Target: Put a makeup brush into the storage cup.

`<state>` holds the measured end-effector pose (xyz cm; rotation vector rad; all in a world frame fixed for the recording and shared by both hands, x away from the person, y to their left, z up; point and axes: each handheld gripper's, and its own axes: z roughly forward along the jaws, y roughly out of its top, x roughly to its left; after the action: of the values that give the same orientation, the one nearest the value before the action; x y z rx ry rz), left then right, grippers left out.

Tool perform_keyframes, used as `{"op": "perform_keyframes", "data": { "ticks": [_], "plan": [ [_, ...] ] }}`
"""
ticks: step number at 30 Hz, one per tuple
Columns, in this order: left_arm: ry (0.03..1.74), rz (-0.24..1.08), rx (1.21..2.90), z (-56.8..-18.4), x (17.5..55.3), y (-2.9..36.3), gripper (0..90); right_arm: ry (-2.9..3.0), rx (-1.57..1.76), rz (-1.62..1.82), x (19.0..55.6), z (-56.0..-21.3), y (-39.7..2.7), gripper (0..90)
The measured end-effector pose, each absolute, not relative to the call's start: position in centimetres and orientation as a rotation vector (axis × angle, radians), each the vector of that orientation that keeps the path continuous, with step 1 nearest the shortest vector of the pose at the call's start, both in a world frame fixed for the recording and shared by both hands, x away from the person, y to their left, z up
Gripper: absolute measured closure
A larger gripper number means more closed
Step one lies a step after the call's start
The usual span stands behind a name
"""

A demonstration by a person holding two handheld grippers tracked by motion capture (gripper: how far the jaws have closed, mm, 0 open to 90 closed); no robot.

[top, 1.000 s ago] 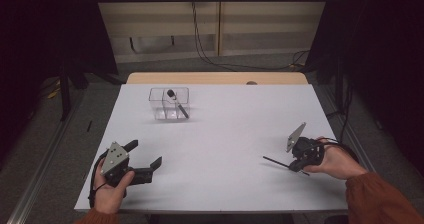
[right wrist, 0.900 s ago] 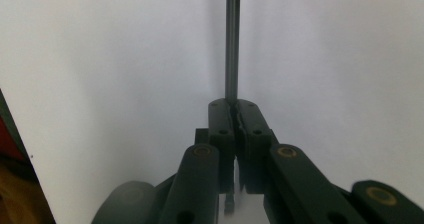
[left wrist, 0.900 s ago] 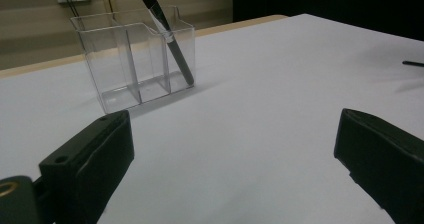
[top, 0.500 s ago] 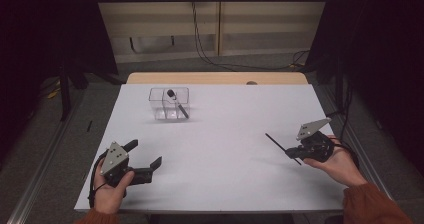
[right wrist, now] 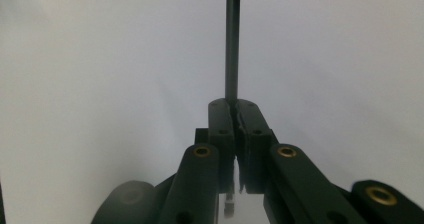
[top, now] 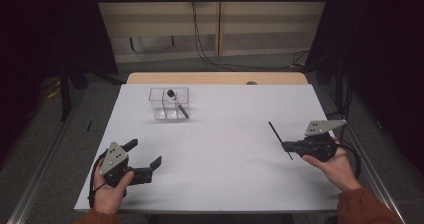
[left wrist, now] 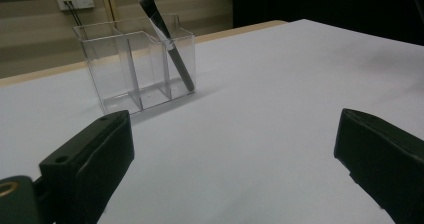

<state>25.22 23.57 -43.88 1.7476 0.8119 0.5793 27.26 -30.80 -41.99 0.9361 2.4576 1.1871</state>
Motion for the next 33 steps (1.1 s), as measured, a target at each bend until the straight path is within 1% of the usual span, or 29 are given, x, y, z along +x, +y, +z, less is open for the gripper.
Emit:
{"op": "perform_keyframes", "data": {
  "ticks": [5,11,14,24,33],
  "plan": [
    [0.810,0.582,1.746,-43.8,25.2,23.6,2.9,2.352,0.957,1.238,27.0,-42.1,-30.8,86.9],
    [0.807,0.585,1.745,-43.8,25.1,23.7,3.0,2.260,1.020,1.423,26.8,-42.1,-31.4,86.9],
    [0.811,0.579,1.744,-43.8,25.1,23.7,3.0,2.240,1.011,1.458,26.7,-41.8,-31.3,86.9],
    [0.806,0.577,1.742,-43.8,25.1,23.7,3.0,2.235,0.944,1.552,26.6,-41.1,-30.0,86.9],
    [0.799,0.571,1.741,-43.7,25.0,23.7,3.0,2.298,0.877,1.598,26.6,-40.9,-28.0,86.9]
  ]
}}
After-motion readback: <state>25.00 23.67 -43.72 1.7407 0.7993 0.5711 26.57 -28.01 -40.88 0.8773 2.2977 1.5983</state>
